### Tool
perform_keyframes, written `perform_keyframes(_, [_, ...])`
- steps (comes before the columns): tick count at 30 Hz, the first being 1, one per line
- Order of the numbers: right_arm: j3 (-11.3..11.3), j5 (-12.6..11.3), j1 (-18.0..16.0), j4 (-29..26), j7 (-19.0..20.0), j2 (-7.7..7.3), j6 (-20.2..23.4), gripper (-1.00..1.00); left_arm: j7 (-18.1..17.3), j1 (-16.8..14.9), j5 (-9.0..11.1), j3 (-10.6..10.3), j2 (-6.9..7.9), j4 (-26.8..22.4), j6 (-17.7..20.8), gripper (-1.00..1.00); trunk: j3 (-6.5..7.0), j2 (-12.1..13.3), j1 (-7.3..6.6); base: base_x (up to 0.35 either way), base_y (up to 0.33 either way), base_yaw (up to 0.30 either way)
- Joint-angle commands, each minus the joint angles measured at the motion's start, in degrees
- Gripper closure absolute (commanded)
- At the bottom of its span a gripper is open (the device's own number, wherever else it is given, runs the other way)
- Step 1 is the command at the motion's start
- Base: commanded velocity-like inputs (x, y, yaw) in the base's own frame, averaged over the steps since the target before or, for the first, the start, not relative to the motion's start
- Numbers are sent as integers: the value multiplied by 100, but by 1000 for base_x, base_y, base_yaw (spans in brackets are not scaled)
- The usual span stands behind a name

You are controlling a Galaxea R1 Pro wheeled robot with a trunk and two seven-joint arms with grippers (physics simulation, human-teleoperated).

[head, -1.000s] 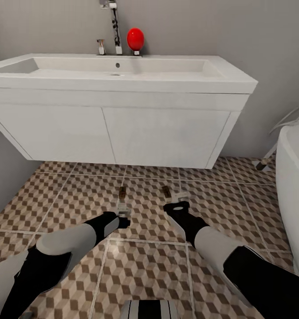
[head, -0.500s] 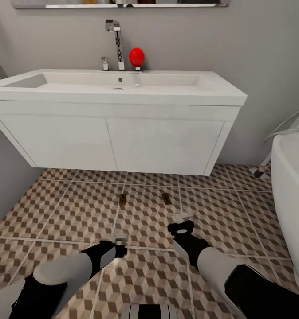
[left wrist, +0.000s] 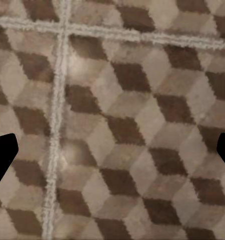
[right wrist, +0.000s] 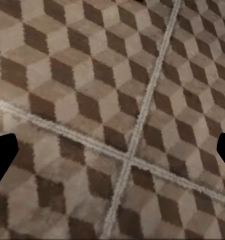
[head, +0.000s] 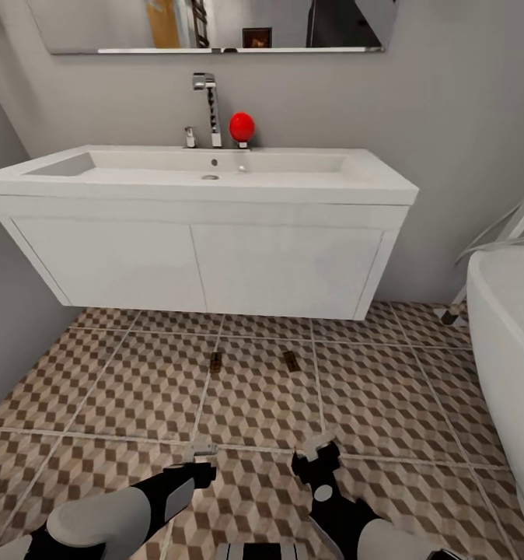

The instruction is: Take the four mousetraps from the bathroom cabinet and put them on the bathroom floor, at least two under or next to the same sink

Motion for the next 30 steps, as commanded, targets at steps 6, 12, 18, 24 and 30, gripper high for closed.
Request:
perform_keyframes(6, [45,-25,293,13,-17,-63,-512,-100,33,80,-2,-32,8,-25,-138,-100,130,7,-16,0,0,0])
perform_keyframes(12, [42,-35,418,33,-11,-80,-702,-100,31,238,-3,-32,94,-36,-253,-100,263,15,-32,0,0,0])
perform_keyframes(18, [42,-44,602,72,-9,-78,-826,-100,25,618,-11,-32,154,-37,-666,-100,396,23,-47,0,0,0])
perform_keyframes(24, [39,-49,690,212,-9,-85,-1036,-100,24,807,-13,-33,168,-34,-809,-100,529,31,-63,0,0,-1])
perform_keyframes(30, [34,-50,889,432,-9,-84,-1350,-100,1,1041,-13,-33,171,-39,-847,-100,658,233,-175,0,0,-88])
